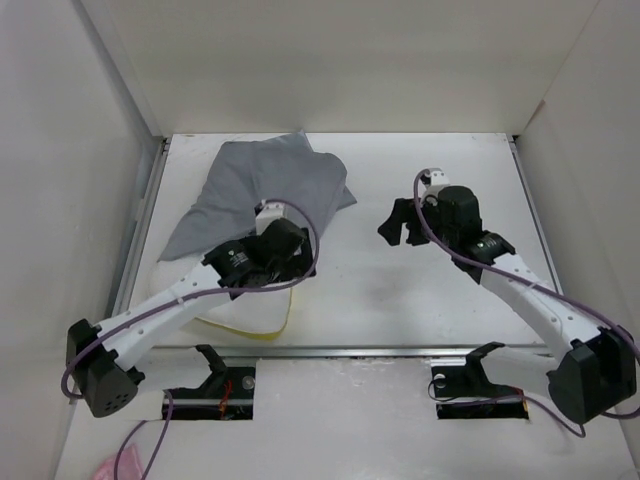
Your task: Put the pillow into the pillowcase
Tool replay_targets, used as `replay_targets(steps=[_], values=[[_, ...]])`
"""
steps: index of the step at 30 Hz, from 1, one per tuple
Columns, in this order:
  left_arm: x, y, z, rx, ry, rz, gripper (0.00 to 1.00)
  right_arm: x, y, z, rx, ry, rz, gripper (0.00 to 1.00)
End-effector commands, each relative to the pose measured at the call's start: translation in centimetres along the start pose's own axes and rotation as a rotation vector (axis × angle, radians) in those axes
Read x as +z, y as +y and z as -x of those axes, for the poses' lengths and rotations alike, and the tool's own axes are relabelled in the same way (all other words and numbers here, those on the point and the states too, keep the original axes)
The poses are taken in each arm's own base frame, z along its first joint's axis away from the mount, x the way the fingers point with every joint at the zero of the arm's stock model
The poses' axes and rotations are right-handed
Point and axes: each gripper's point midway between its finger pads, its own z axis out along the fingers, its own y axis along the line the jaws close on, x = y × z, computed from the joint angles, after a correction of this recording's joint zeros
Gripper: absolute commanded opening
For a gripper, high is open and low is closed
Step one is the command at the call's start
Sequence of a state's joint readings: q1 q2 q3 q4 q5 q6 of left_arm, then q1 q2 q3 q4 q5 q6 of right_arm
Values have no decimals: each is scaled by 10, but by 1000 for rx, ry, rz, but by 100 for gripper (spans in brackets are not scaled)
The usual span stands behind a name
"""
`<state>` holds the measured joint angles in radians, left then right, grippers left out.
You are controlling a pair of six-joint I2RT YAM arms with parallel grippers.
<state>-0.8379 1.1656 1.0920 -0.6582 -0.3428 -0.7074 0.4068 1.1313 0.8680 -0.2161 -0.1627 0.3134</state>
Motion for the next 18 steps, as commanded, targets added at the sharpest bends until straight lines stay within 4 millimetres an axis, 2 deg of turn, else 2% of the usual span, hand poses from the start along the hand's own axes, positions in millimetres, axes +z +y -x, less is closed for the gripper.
replay_targets(steps=[1, 2, 3, 5, 6, 7, 8, 10, 13, 14, 15, 16, 17, 18], values=[[-2, 65, -84, -100, 214, 265, 100, 6, 7, -10, -2, 41, 57, 89], [-4, 66, -101, -162, 261, 277, 100, 11, 8, -13, -9, 56, 73, 89], [-4, 77, -123, -162, 302, 307, 100, 14, 15, -14, -19, 64, 117, 89], [-3, 86, -138, -196, 324, 339, 100, 24, 30, -18, -68, 65, 174, 89], [-3, 84, -139, -211, 322, 338, 100, 29, 37, -22, -93, 69, 183, 89], [-2, 82, -138, -228, 316, 333, 100, 33, 59, -25, -141, 69, 215, 89], [2, 82, -135, -236, 290, 342, 100, 43, 66, -34, -155, 96, 215, 89], [14, 84, -135, -233, 274, 371, 100, 54, 78, -41, -187, 115, 213, 88], [36, 98, -147, -196, 319, 466, 100, 70, 92, -43, -156, 122, 263, 87], [44, 96, -143, -176, 304, 477, 98, 71, 100, -43, -146, 128, 300, 87], [49, 100, -142, -156, 293, 511, 95, 73, 101, -44, -146, 130, 310, 87], [57, 112, -154, -106, 319, 591, 88, 76, 103, -42, -137, 126, 312, 87], [68, 115, -155, -87, 319, 602, 77, 76, 103, -42, -137, 126, 312, 87], [74, 118, -157, -65, 337, 624, 47, 77, 101, -41, -138, 121, 299, 87]])
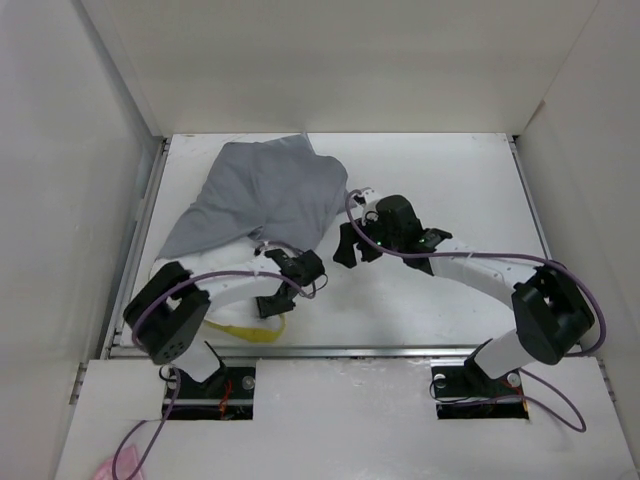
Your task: Put the pillow into the pillowcase
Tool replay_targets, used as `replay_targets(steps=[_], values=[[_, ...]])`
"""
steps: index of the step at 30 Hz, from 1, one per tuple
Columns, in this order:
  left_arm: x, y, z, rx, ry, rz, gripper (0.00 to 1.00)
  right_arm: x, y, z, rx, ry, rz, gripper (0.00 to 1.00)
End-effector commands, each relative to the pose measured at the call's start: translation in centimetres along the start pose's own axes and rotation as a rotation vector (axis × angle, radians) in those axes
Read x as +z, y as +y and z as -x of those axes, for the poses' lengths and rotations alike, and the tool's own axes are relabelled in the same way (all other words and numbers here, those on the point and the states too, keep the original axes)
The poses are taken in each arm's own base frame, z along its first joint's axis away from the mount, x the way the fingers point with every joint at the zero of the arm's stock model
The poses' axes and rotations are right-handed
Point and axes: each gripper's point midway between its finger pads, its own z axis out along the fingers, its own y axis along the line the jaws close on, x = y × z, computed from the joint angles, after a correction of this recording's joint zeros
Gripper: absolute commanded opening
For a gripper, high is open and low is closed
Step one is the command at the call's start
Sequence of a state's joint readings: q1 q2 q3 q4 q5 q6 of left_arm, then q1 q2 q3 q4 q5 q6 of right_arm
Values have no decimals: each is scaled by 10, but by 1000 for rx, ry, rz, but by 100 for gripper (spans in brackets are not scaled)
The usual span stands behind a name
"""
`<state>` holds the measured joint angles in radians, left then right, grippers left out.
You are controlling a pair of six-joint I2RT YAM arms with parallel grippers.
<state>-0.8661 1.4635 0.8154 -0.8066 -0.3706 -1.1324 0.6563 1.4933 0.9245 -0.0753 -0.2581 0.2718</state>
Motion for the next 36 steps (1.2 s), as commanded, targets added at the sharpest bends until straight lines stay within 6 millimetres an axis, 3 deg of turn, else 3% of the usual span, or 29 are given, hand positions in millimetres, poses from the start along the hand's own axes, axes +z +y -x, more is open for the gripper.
replay_targets(steps=[1, 2, 6, 7, 9, 10, 13, 17, 21, 26, 28, 32, 33, 36], values=[[31, 1, 1, 47, -8, 103, 22, -6, 17, 53, -27, -155, 54, 87], [42, 4, -1, 71, -5, 171, 0, -6, 17, 53, -27, -155, 54, 87], [15, -20, 20, 173, -124, 197, 0, -6, 10, 47, -37, -156, 9, 85], [-3, -43, 35, 163, -167, 131, 0, -4, 5, 43, -52, -155, -23, 83], [-36, -65, 56, 201, -250, 41, 0, -1, 1, 43, -60, -156, -37, 80], [-62, -84, 72, 185, -297, -31, 0, 1, 0, 40, -68, -147, -40, 78], [-118, -105, 106, 182, -409, -174, 0, 1, -3, 44, -69, -161, -56, 74], [-156, -116, 121, 201, -464, -299, 0, -1, -10, 48, -70, -197, -97, 72], [-169, -113, 126, 201, -480, -323, 0, 0, -26, 84, -51, -291, -219, 65], [-179, -105, 128, 178, -487, -343, 0, 17, -38, 112, 9, -346, -256, 65], [-182, -106, 128, 179, -486, -361, 0, 23, -32, 126, 4, -365, -227, 65], [-191, -110, 130, 180, -492, -400, 0, 44, -18, 136, -12, -364, -138, 65], [-196, -112, 131, 176, -490, -416, 0, 52, -21, 132, 13, -349, -139, 65], [-197, -115, 131, 194, -488, -429, 0, 59, -23, 144, 24, -386, -147, 65]])
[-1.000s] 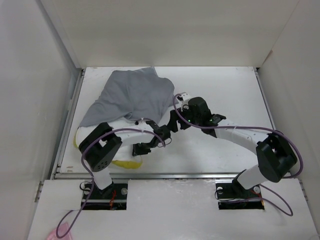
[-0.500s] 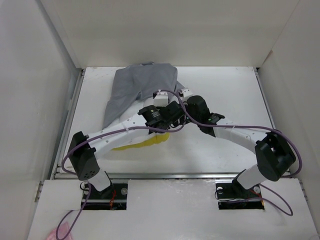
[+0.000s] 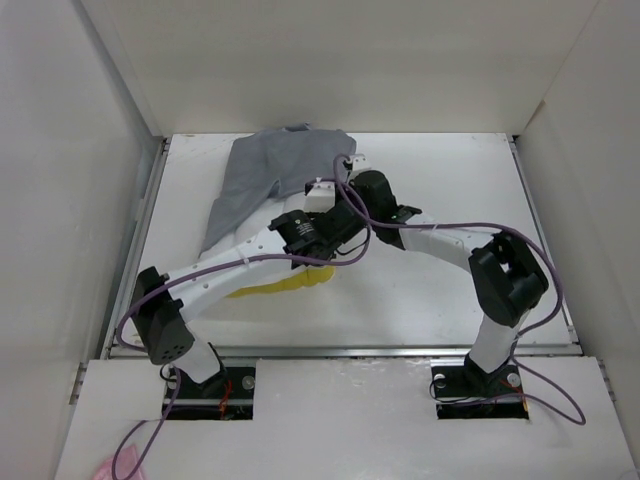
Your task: Put the pillow into the pillowcase
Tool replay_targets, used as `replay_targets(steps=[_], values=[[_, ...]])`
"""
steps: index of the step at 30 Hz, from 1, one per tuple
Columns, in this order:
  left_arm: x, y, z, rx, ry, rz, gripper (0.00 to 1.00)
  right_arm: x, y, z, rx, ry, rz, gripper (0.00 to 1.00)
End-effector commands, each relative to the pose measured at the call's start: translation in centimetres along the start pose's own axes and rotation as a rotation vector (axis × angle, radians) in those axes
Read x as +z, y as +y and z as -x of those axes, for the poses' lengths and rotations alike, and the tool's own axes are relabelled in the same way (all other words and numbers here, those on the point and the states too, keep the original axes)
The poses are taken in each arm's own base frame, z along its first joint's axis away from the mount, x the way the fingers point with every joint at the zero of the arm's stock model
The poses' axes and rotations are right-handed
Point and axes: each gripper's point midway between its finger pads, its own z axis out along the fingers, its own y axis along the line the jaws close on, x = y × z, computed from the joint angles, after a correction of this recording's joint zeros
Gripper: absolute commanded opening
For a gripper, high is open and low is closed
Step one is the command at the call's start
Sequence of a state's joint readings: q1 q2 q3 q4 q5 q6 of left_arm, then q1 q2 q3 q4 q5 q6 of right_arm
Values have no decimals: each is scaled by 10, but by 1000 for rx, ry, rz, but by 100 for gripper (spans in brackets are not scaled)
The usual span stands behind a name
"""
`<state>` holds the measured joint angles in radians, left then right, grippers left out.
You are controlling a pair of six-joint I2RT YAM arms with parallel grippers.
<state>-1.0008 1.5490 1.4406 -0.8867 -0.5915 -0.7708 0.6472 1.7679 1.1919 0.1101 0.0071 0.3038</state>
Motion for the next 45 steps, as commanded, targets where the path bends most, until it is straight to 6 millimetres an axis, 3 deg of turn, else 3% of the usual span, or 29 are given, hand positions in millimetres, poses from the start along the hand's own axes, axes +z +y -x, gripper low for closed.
replay_targets(steps=[1, 3, 4, 7, 8, 12, 13, 14, 15, 16, 18, 19, 20, 21, 23, 24, 27, 30, 31, 32, 33, 34, 35, 36, 38, 39, 41, 43, 45], values=[[-31, -12, 38, -54, -105, -110, 0, 9, 18, 48, 44, -147, 53, 54], [-31, -14, 37, -53, -99, -117, 0, 15, 15, 58, 62, -178, 25, 40], [-33, -12, 39, -58, -104, -122, 0, 20, 8, 59, 90, -182, 5, 23], [-30, -13, 38, -41, -115, -118, 0, 19, 3, 72, 96, -209, -12, 0], [-26, -9, 44, -61, -121, -109, 0, 19, 4, 65, 81, -179, -2, 0], [13, -13, 59, -74, -143, -103, 0, -28, 19, 54, 14, -126, 86, 0], [19, -14, 66, -91, -149, -96, 0, -40, 13, 19, 2, -46, 92, 0], [26, -16, 72, -94, -155, -87, 0, -68, 23, 26, -15, -73, 131, 0], [44, -12, 77, -102, -153, -40, 0, -82, 21, 14, -14, -47, 132, 0], [48, -15, 94, -136, -185, -39, 0, -95, 18, -17, -31, 23, 143, 0], [71, -21, 103, -143, -177, -24, 0, -138, 22, -32, -27, 48, 164, 0], [75, -22, 122, -174, -210, -30, 0, -153, 31, -45, -31, 76, 220, 0], [80, -26, 124, -173, -209, -29, 0, -166, 32, -72, -14, 133, 246, 0], [86, -25, 130, -183, -211, -20, 0, -186, 42, -63, 15, 87, 301, 0], [99, -39, 133, -190, -201, -27, 0, -202, 49, -70, 37, 85, 358, 0], [104, -48, 125, -178, -163, -65, 0, -209, 52, -62, 32, 49, 372, 0], [107, -66, 113, -152, -119, -132, 2, -208, 38, -67, 39, 65, 294, 0], [91, -78, 83, -71, -46, -187, 55, -198, 13, -60, 54, 62, 125, 0], [85, -81, 75, -56, -34, -205, 79, -194, 4, -70, 55, 109, 75, 0], [66, -79, 74, -54, -40, -236, 87, -193, 0, -69, 54, 114, 45, 7], [61, -78, 49, -13, -4, -245, 95, -192, -5, -69, 53, 116, 16, 12], [51, -76, 40, 0, 5, -264, 100, -194, -7, -68, 52, 122, 2, 19], [39, -78, 29, 12, 29, -308, 100, -194, -7, -68, 52, 123, 2, 24], [12, -77, 29, -1, 9, -366, 100, -194, -9, -70, 51, 131, -11, 36], [3, -61, 0, 10, 61, -370, 100, -195, -12, -71, 50, 135, -24, 49], [-14, -49, 3, -28, 42, -391, 100, -198, -13, -67, 49, 122, -34, 62], [-20, -33, -25, -36, 92, -392, 100, -201, -21, -68, 45, 129, -82, 70], [-37, -18, -23, -85, 62, -418, 100, -202, -22, -66, 9, 130, -80, 77], [-30, 18, -26, -185, 20, -263, 100, -196, -11, -59, -1, 132, -28, 79]])
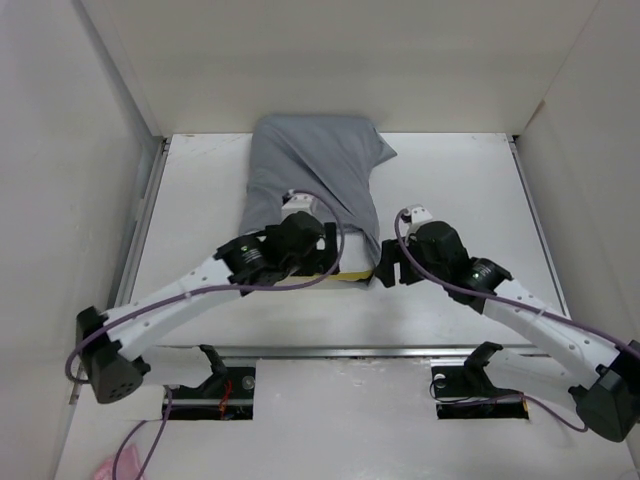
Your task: Put the pillow into the pillowcase
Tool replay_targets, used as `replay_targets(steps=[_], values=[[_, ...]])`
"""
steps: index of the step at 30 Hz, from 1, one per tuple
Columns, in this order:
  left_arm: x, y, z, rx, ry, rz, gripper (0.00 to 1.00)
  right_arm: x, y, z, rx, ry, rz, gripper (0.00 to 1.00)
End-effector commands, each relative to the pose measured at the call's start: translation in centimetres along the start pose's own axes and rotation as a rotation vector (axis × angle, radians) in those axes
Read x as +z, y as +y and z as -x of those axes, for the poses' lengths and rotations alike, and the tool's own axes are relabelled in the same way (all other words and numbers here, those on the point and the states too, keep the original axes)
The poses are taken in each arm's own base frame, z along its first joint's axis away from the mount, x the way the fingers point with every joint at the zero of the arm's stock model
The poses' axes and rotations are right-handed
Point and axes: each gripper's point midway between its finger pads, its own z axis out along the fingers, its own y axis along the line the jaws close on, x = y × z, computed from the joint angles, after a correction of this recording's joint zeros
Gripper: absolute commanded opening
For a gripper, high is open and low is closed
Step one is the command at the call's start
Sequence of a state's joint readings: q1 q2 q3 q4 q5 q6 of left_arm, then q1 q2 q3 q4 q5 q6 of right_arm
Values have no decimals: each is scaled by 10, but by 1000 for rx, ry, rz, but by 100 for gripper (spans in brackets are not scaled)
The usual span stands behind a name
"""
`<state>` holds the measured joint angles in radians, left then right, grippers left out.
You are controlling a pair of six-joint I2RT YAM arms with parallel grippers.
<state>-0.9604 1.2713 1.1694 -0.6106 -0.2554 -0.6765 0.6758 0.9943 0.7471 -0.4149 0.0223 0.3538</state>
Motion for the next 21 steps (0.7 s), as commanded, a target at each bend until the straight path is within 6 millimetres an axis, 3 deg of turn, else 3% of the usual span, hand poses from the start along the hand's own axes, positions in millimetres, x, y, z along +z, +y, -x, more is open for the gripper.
replay_targets(steps=[1, 2, 3, 5, 6, 7, 9, 11, 12, 14, 15, 16, 18, 19, 21], values=[[-20, 47, 3, -153, -96, 163, 100, -4, 19, 26, -49, -51, 56, 80], [-18, 76, 4, -199, -107, 255, 100, -4, 36, 28, -74, -48, 125, 80], [-16, 91, 9, -232, -136, 309, 100, -3, 52, 42, -86, -87, 176, 82], [-11, 128, 34, -320, -238, 416, 100, 10, 75, 41, -129, -63, 217, 83], [-4, 141, 37, -336, -248, 447, 100, 9, 97, 52, -177, -91, 238, 84], [4, 147, 41, -355, -242, 440, 100, 25, 103, 45, -194, -52, 218, 84], [21, 169, 54, -385, -233, 466, 100, 35, 113, 49, -222, -43, 200, 85], [34, 177, 56, -387, -206, 465, 100, 48, 115, 58, -212, -52, 173, 85], [44, 188, 53, -382, -174, 494, 94, 50, 115, 60, -211, -57, 163, 86], [58, 191, 40, -378, -122, 492, 72, 50, 117, 75, -195, -96, 147, 86], [69, 193, 28, -373, -76, 496, 43, 53, 115, 73, -196, -91, 132, 88], [77, 188, 16, -360, -43, 477, 33, 52, 114, 81, -192, -113, 113, 88], [87, 168, 0, -336, 11, 401, 20, 52, 111, 80, -193, -109, 101, 89], [93, 148, -13, -292, 45, 355, 13, 52, 110, 77, -195, -99, 97, 89], [97, 115, -25, -255, 86, 243, 8, 54, 105, 73, -207, -87, 79, 91]])
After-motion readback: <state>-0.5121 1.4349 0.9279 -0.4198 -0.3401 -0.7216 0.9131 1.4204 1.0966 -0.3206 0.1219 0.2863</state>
